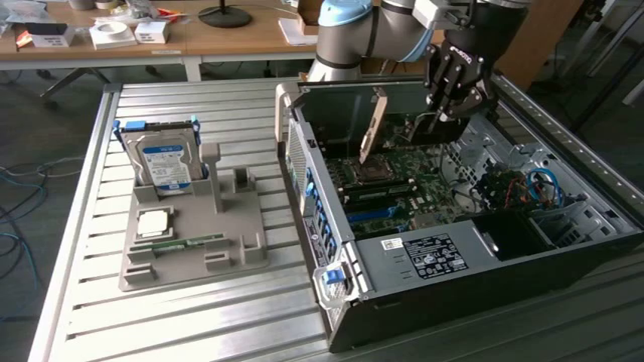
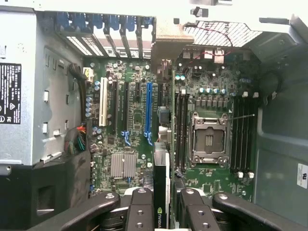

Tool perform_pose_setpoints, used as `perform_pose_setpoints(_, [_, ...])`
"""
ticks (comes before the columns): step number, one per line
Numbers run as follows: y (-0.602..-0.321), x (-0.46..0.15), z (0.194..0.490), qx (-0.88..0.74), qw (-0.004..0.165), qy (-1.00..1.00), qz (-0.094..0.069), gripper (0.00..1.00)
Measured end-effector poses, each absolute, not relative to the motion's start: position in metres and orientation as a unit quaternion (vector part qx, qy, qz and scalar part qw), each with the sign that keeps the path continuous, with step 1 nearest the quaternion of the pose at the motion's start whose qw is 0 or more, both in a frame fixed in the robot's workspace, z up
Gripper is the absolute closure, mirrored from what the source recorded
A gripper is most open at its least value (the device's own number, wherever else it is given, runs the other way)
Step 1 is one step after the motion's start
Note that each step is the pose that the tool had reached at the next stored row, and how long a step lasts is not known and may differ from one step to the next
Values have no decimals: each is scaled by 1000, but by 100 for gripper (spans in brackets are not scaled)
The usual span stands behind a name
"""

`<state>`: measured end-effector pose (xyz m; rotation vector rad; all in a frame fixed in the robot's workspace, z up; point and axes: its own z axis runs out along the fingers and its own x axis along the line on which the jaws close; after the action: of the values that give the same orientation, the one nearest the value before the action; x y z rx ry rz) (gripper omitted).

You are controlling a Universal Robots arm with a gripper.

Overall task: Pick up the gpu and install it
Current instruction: 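Insert the gpu into the slot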

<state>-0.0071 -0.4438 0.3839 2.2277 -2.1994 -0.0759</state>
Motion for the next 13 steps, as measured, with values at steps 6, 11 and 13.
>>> perform_pose_setpoints(6, [-446,-7,383,701,5,-712,-24,74])
perform_pose_setpoints(11, [-448,-7,381,700,5,-714,-24,74])
perform_pose_setpoints(13, [-449,-8,379,700,5,-714,-24,74])
